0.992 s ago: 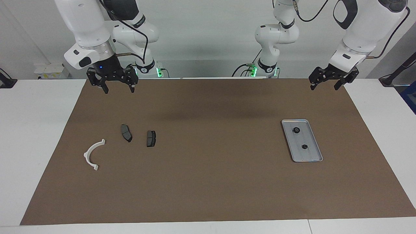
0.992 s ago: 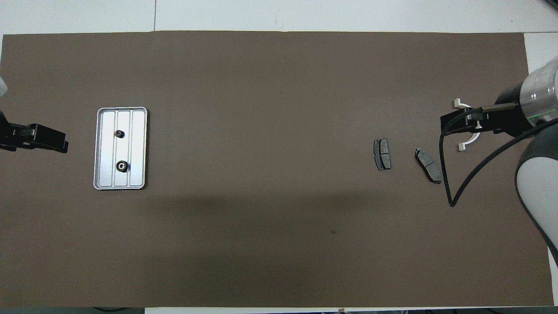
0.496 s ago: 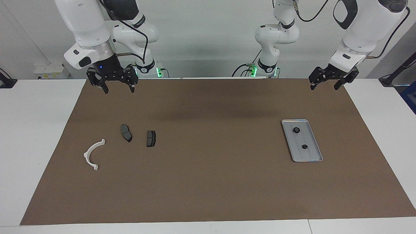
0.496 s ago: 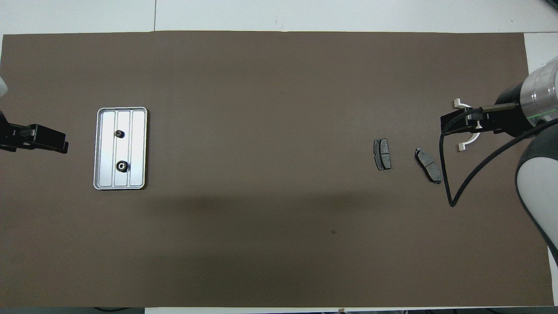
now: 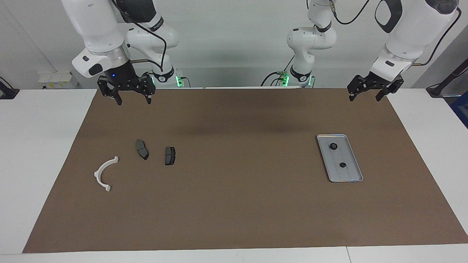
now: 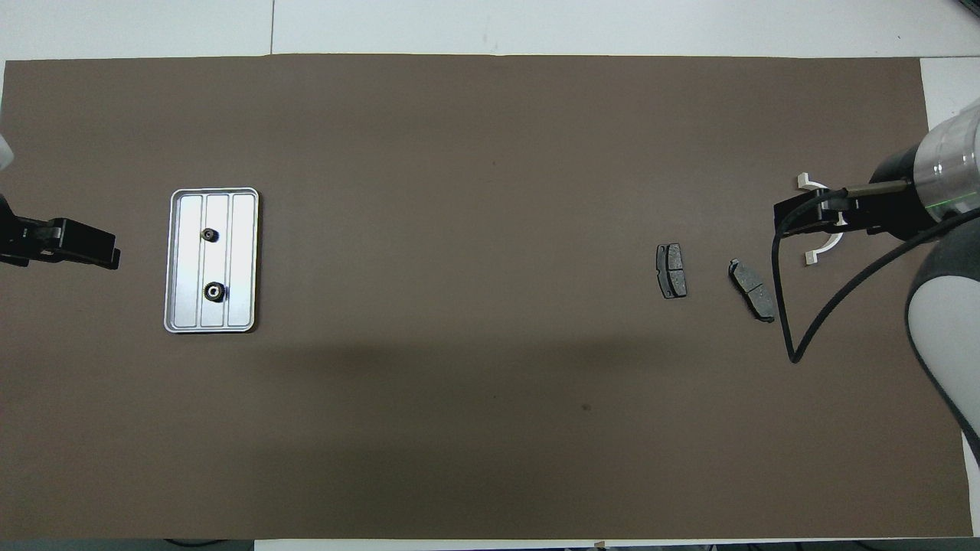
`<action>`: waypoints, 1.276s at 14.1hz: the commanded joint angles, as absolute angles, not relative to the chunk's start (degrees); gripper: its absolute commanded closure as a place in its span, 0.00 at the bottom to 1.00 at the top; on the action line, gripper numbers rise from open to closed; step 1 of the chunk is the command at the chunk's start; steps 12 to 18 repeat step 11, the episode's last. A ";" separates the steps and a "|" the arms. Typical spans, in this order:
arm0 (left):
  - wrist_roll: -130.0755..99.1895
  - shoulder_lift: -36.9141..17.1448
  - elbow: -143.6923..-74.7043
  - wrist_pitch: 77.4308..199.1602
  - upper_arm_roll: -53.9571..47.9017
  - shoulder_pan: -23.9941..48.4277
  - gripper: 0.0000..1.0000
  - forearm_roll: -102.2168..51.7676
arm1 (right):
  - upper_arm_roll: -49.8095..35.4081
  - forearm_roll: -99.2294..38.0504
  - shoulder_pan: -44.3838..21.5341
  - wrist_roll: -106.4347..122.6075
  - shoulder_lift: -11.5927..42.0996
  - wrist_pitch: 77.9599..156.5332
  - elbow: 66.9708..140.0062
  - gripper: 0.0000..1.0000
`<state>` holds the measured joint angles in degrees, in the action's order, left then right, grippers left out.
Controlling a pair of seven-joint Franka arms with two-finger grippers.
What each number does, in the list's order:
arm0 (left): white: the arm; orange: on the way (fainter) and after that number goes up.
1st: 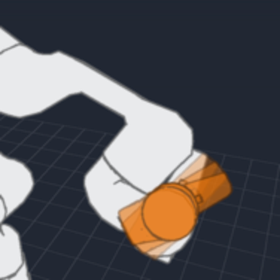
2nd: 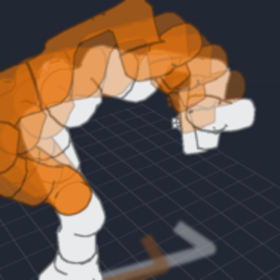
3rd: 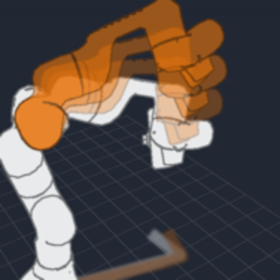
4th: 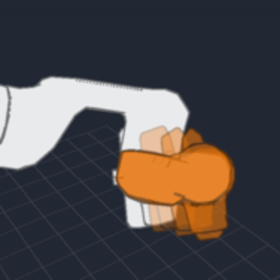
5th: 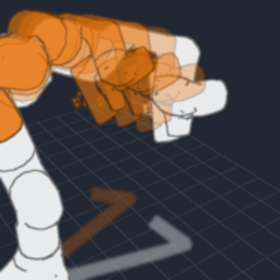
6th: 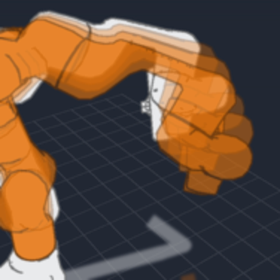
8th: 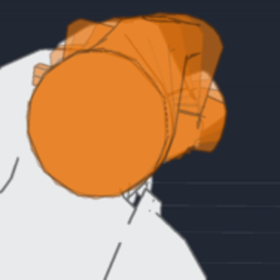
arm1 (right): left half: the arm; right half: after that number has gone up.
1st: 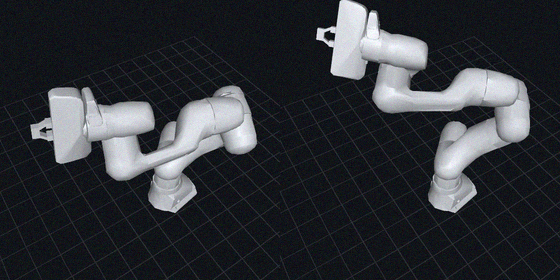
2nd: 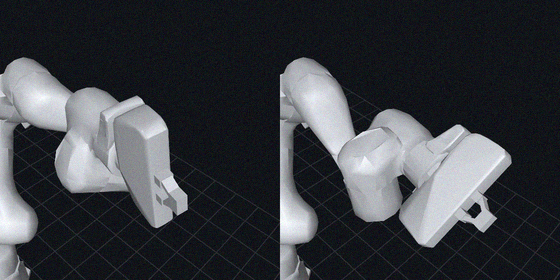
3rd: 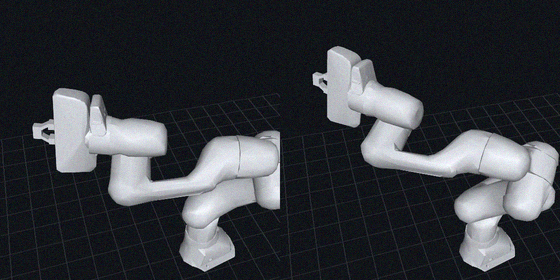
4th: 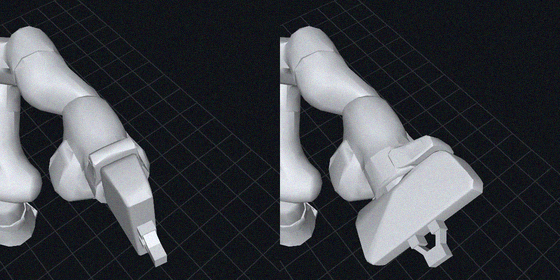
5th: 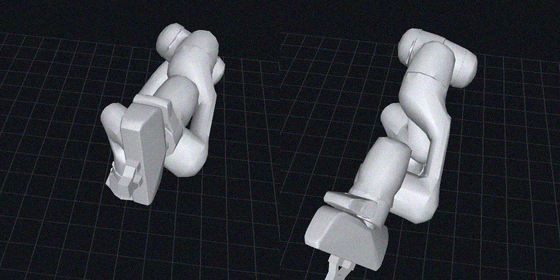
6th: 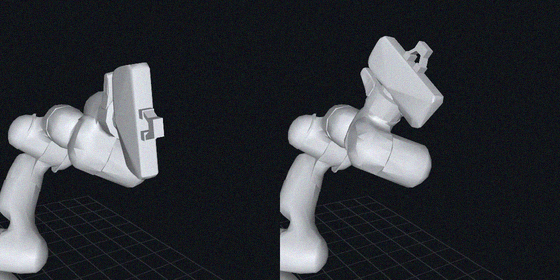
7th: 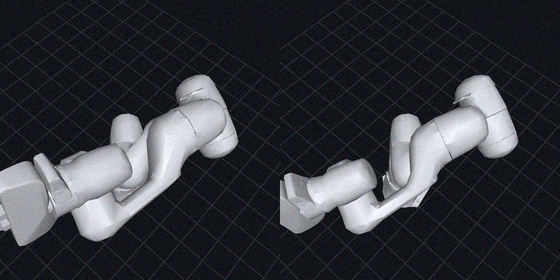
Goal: Pick bearing gear from pile to tray
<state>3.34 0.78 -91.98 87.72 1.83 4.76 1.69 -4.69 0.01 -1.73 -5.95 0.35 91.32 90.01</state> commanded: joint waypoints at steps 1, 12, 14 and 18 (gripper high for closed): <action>3.08 0.62 -91.14 86.92 2.29 5.27 0.00 2.37 | -4.83 -1.23 -1.05 -5.10 -0.88 92.46 91.41 0.00; 3.16 0.62 -91.58 87.54 2.29 5.10 0.00 0.53 | -4.83 -1.23 -1.14 -5.10 -0.88 92.55 91.32 0.00; 3.16 0.62 -91.58 87.54 2.29 5.10 0.00 0.53 | -4.83 -1.23 -1.14 -5.10 -0.88 92.55 91.32 0.00; 3.16 0.62 -91.58 87.54 2.29 5.10 0.00 0.53 | -4.83 -1.23 -1.14 -5.10 -0.88 92.55 91.32 0.00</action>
